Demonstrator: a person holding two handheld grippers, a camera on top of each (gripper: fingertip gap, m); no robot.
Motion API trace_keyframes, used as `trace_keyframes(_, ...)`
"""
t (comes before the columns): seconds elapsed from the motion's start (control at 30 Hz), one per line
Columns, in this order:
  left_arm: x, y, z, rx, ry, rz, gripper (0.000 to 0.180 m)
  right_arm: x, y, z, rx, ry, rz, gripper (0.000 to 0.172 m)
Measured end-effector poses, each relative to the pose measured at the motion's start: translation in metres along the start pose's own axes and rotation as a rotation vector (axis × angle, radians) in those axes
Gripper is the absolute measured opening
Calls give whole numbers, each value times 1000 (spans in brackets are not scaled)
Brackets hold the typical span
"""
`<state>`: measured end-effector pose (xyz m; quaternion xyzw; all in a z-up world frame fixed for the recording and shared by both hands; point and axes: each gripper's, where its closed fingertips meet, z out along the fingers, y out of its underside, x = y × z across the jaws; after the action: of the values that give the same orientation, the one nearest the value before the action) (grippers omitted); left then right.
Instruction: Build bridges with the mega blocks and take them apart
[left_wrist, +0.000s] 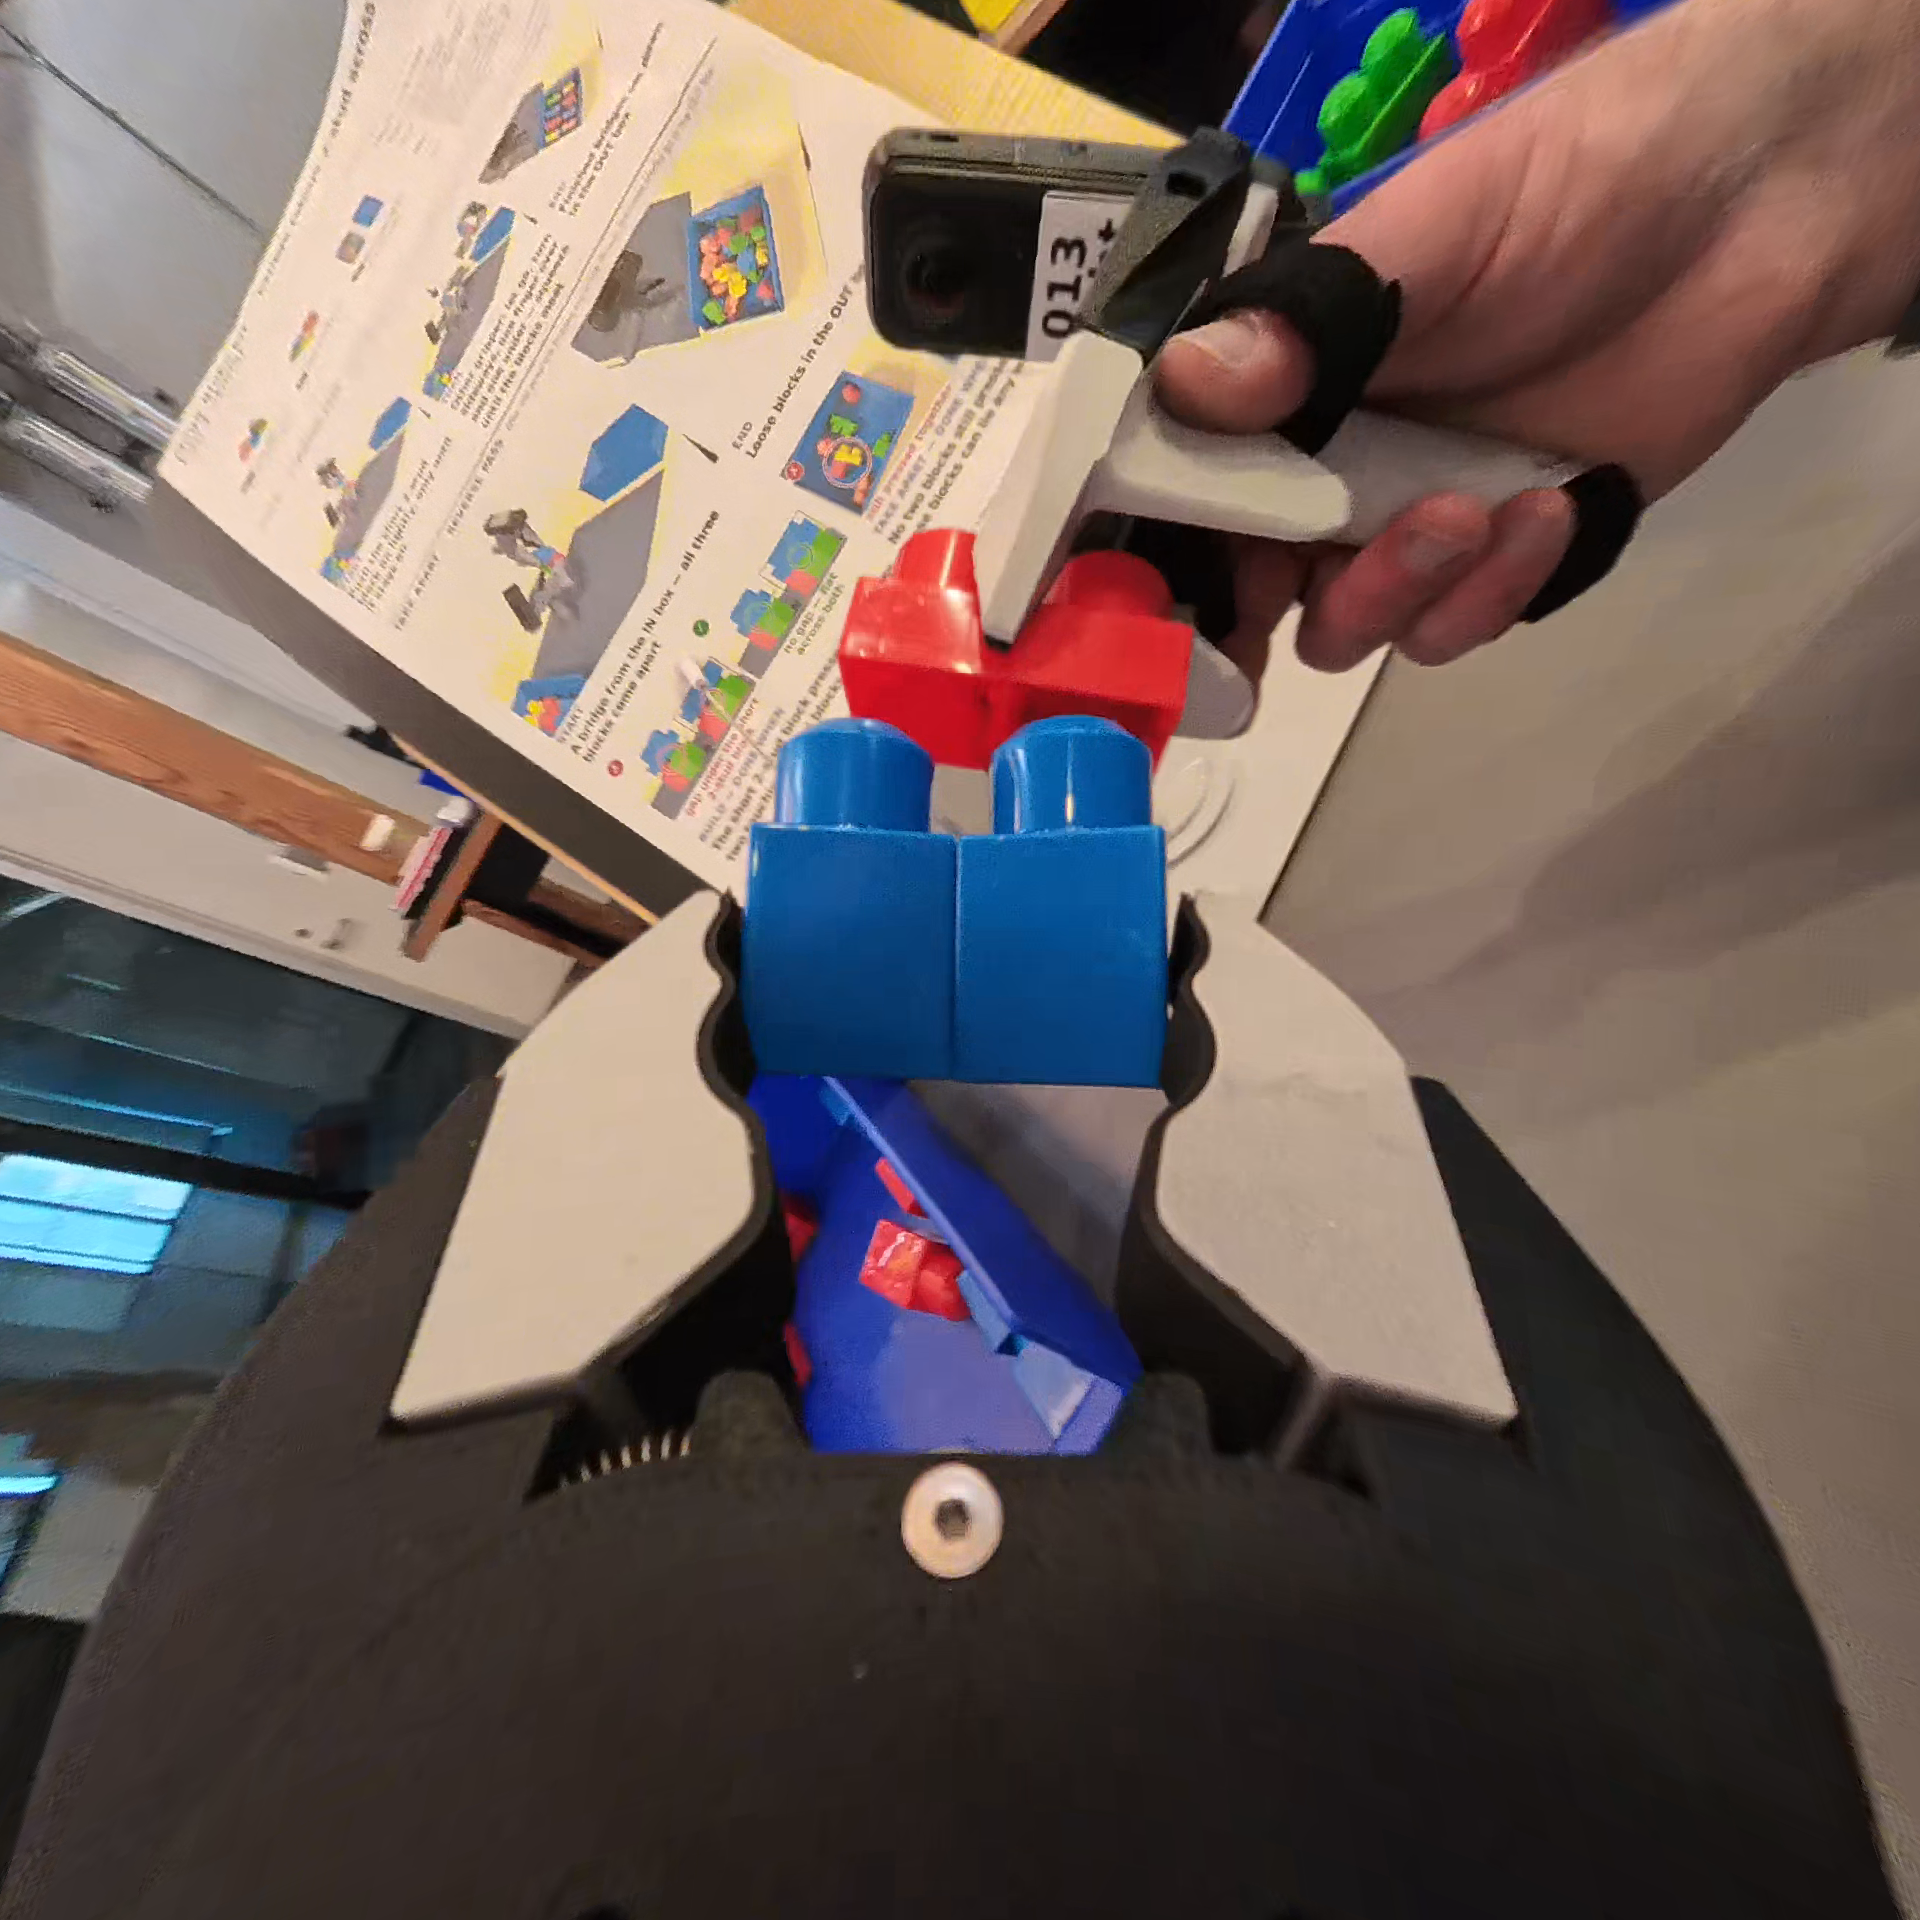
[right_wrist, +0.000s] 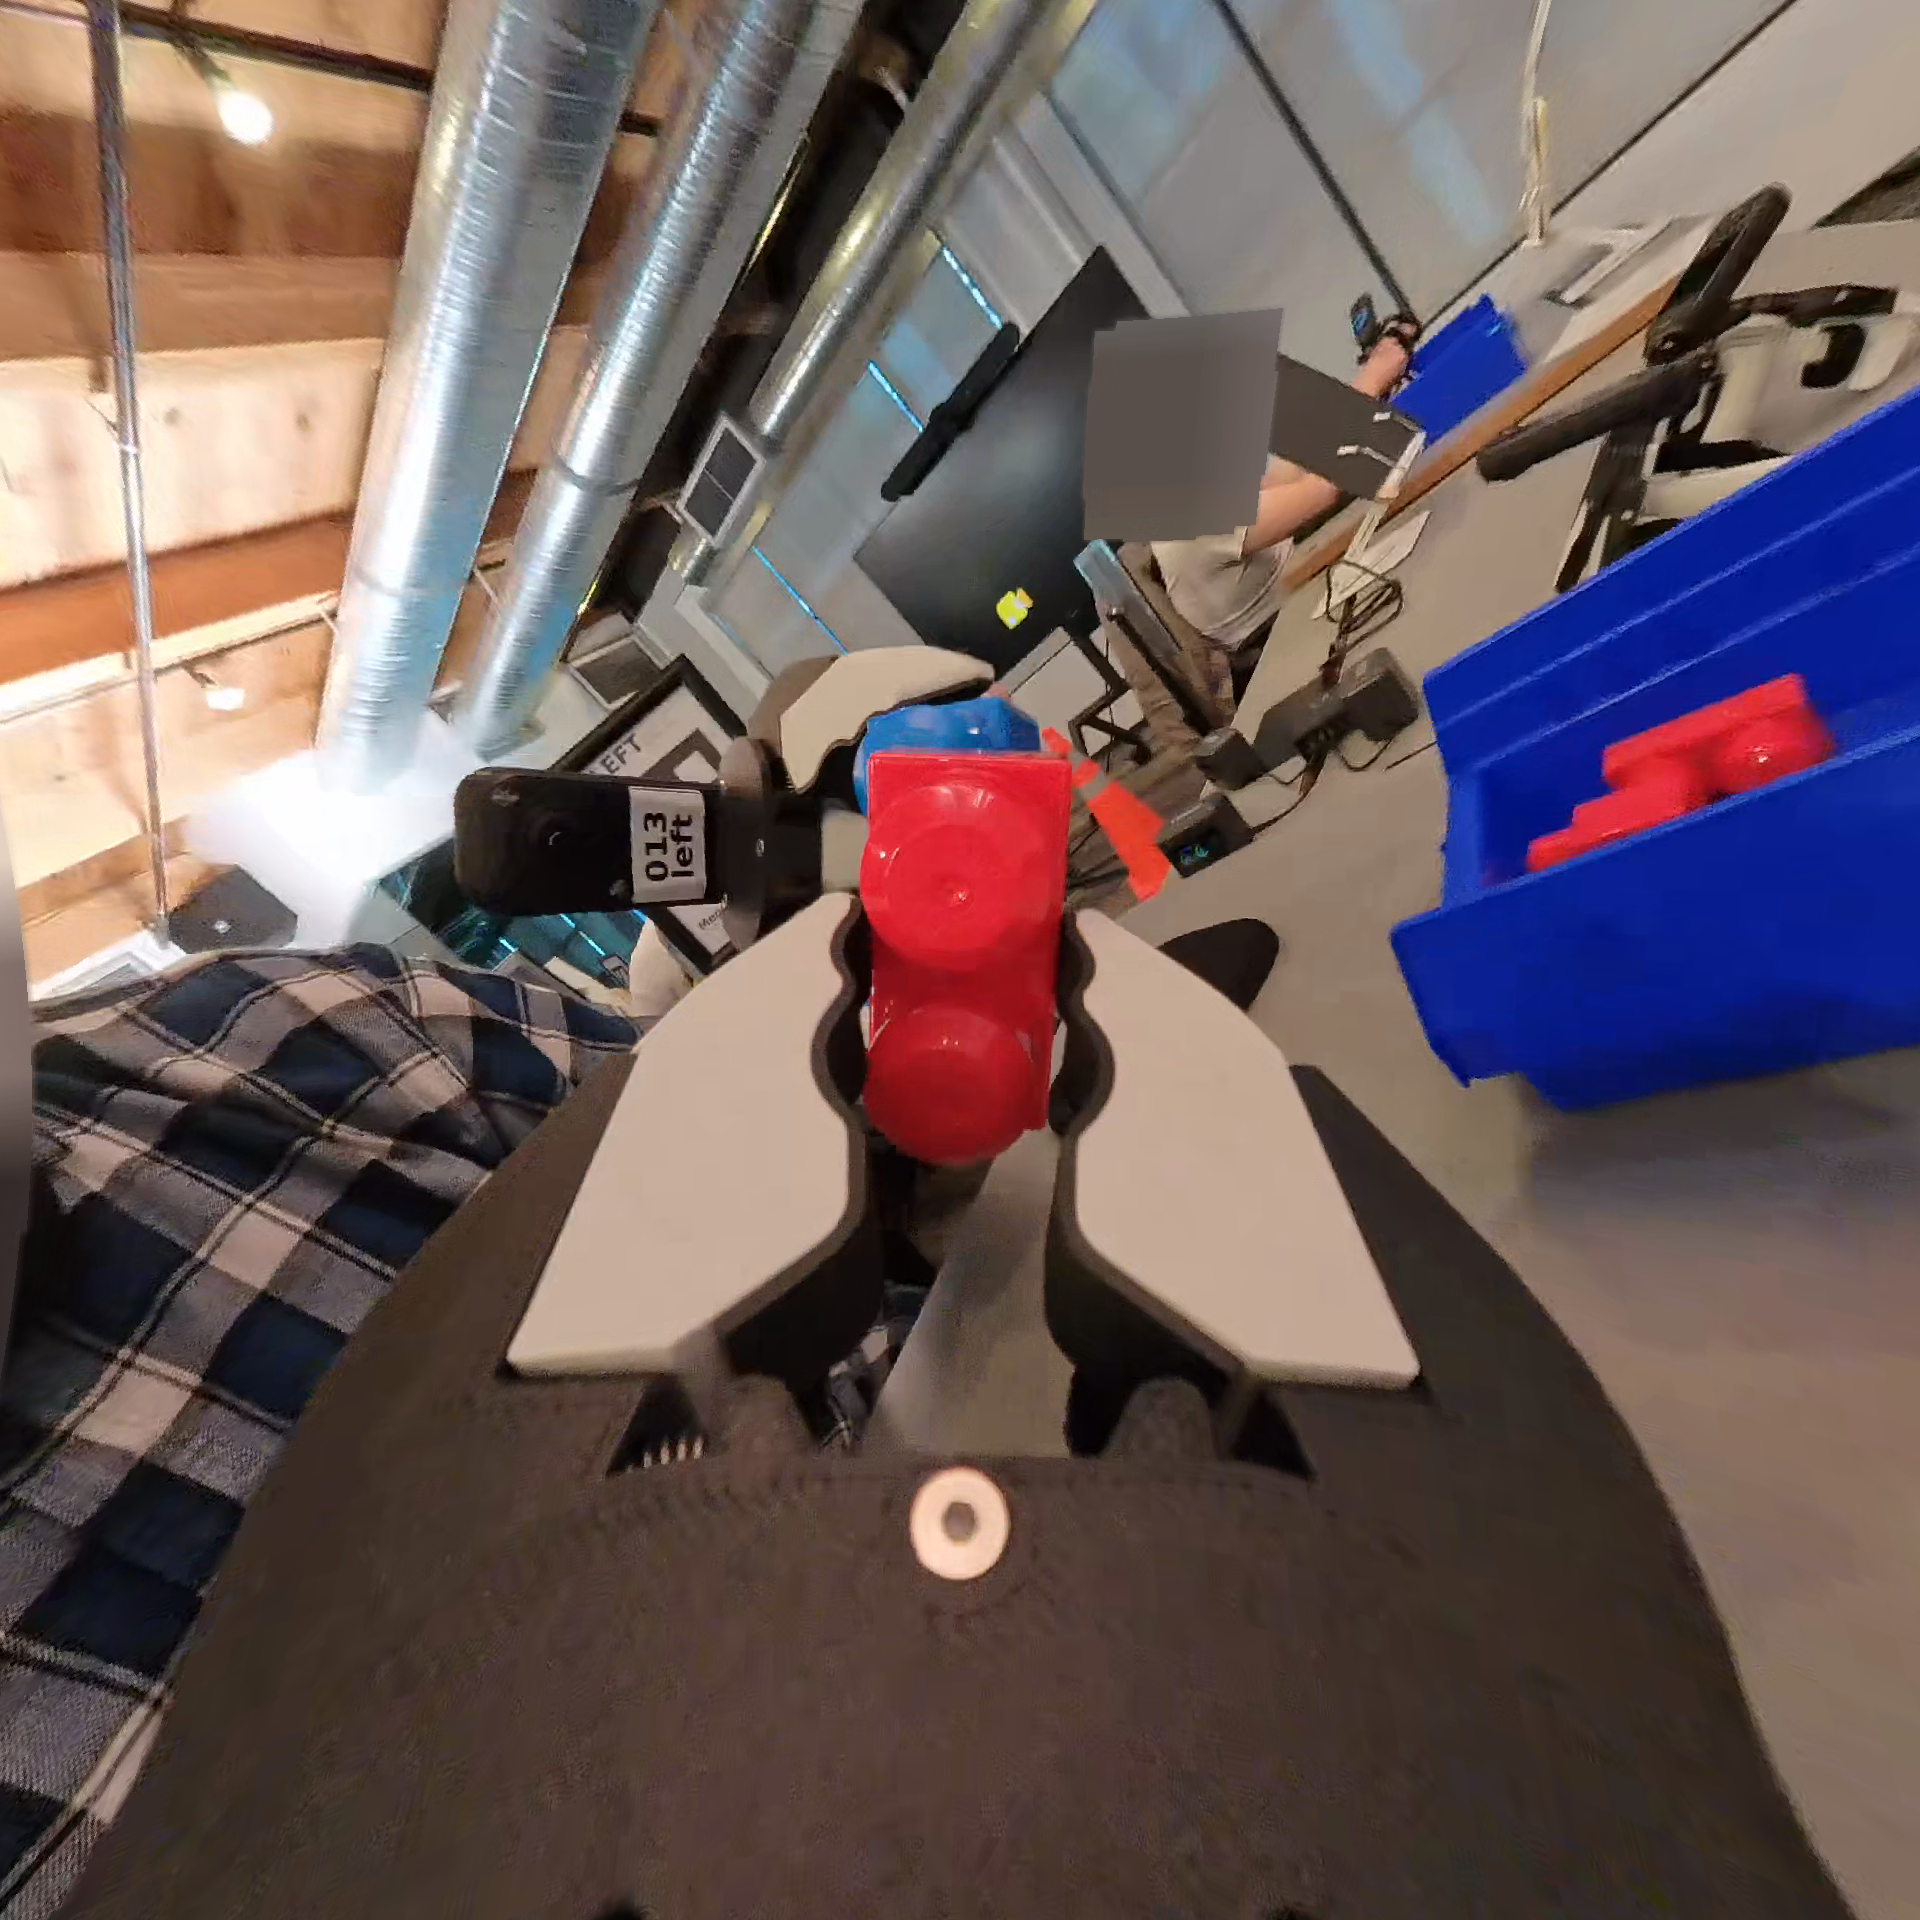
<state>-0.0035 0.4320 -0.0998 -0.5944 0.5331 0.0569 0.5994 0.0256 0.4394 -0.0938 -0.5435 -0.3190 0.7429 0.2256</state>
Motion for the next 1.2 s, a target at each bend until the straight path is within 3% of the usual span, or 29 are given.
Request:
trace_keyframes(0.3,-2,-3,10,-97,-62,197,77,-7,2,11,24,-13,-14,34)
trace_keyframes(0.5,-1,-19,7,-36,-42,223,75,-12,-1,11,34,-27,-107,34)
trace_keyframes(0.53,3,-24,6,-23,-27,244,71,-13,-2,11,48,-25,-123,35)
trace_keyframes(0.57,20,-29,4,7,65,308,23,-17,-4,11,60,-49,-132,35)
trace_keyframes(0.63,23,-36,5,36,-1,376,20,-22,-6,10,70,-55,-169,34)
trace_keyframes(0.83,31,-20,13,43,53,265,20,1,7,5,-1,-35,-70,35)
trace_keyframes(1.0,43,0,18,46,86,76,33,12,28,12,-95,-7,-63,34)
trace_keyframes(1.2,50,15,26,42,66,83,35,26,36,12,-96,-12,-17,34)
